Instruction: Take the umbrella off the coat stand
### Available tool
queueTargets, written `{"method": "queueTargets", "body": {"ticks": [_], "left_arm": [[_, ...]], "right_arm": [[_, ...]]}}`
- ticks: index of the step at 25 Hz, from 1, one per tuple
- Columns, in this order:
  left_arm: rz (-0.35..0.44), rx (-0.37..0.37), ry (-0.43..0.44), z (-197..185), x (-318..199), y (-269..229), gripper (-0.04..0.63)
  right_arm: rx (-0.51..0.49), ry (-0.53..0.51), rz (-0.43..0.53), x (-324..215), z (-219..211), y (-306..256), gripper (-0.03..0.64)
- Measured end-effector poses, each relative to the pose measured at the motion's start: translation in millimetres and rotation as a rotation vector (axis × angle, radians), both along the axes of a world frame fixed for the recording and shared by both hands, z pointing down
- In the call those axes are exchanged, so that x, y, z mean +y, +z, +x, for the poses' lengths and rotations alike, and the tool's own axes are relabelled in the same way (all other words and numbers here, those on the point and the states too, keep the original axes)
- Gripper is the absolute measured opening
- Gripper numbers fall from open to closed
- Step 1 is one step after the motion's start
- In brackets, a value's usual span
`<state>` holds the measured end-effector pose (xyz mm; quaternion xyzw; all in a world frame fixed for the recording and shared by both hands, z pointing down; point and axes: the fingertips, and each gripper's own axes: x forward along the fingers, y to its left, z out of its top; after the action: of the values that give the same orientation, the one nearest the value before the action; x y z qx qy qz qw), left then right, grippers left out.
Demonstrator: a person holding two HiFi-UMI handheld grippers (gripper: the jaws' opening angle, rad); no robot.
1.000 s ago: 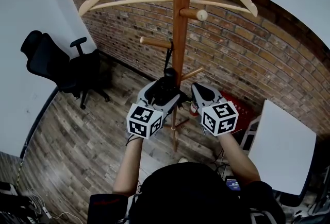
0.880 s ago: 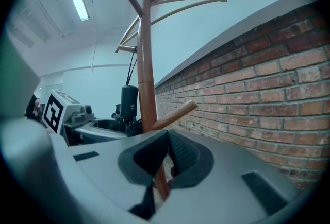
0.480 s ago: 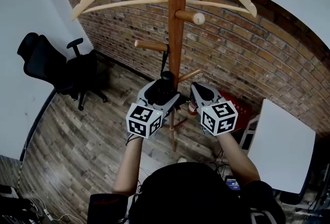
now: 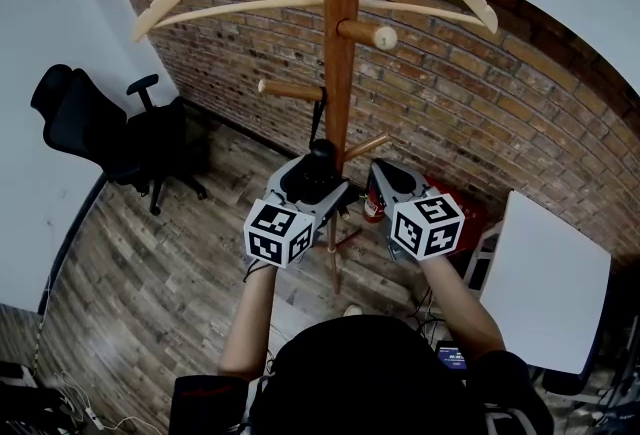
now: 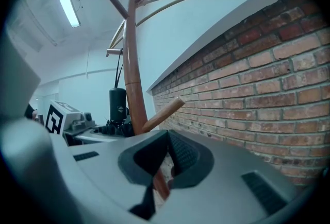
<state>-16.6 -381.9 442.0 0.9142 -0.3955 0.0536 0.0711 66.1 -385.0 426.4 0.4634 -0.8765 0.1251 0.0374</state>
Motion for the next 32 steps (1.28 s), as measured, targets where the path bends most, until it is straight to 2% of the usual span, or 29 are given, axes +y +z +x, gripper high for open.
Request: {"method": "queueTargets", "body": {"ticks": [4,9,13,19,32], "left_arm": [[-0.006,-0.005,0.006,-1.5,-0.1,-0.9,0.351],[0.024,-0.024,0.01,-1.3,2.1,-3.2,0.348],[0.036,-0.036,0.01,-2.0,3.4,-4.5,0.281],[0.053,-0.066,0.009,-2.6,6.7,-6.2,0.244],[0.036,-0.053,0.018,-5.2,13.4,-10.2,0.225]], "right_arm": [[0.005,0.002,0.0,0.5,0.1,-0.2,0.028],[0.007,0.0,0.003,1.6,-1.6,-1.0,0.028],[0.008,0.003,0.003,2.1,-0.7,-0.5,0.028],[0.012,0.004,0.006,4.5,-2.4,-2.9,0.028],[0.014,0.009,0.015,9.3,-4.3,-6.3,0.028]]}}
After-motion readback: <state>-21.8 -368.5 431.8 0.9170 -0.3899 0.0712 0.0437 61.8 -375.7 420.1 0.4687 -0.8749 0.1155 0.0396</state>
